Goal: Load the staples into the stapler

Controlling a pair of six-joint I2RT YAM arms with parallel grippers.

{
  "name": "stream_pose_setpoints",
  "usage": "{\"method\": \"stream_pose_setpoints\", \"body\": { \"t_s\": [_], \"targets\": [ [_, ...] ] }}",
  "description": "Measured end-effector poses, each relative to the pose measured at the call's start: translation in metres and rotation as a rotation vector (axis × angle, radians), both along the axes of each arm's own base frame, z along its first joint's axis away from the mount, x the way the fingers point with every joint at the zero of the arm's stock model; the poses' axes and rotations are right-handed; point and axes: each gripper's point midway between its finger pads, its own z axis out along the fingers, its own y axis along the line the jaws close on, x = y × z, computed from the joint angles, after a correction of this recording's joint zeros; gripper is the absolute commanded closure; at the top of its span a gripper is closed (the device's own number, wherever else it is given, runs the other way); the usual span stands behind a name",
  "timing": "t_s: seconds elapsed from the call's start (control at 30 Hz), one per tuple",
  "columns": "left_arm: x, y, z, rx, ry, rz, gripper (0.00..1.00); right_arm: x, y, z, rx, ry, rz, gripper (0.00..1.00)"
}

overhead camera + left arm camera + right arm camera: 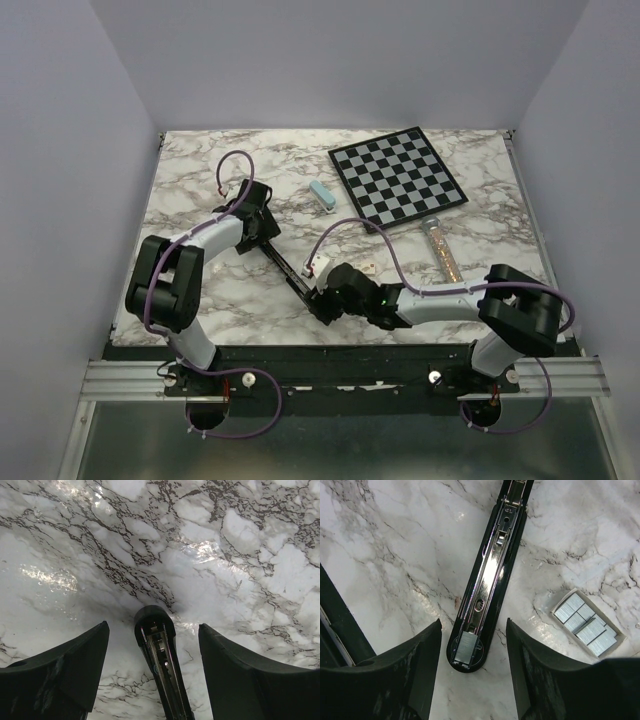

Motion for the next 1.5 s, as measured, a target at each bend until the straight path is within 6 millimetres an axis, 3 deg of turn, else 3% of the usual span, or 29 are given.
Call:
{"method": "stream_pose_setpoints", "body": {
  "t_s": [0.17,0.33,0.67,0.83,1.07,1.5],
  "targets": [
    [-0.002,-0.004,-0.009,0.0,0.02,0.0,0.3,0.003,-0.002,-0.006,-0.038,-0.011,-0.013,0.51],
    [-0.002,-0.007,-0.009,-0.008,0.014,0.005,0.43,0.004,-0.002,-0.006,-0.045,-0.019,-0.019,0.6],
    [-0.003,-0.008,-0.01,-0.009,0.011,0.037,0.88,0.007,-0.002,-0.006,-0.055,-0.027,-0.042,0.82],
    [-0.004,-0.009,0.0,0.027,-0.022,0.044,0.92,0.008,-0.002,-0.006,-0.059,-0.026,-0.051,0.89],
    [-0.012,-0.02,0.041,0.109,-0.164,0.039,0.95,0.009,-0.004,-0.006,-0.065,-0.023,-0.073,0.92],
    [-0.05,-0.047,0.091,0.108,-0.392,0.067,1.0,0.01,-0.006,-0.006,-0.06,-0.023,-0.106,0.92]
  ]
}}
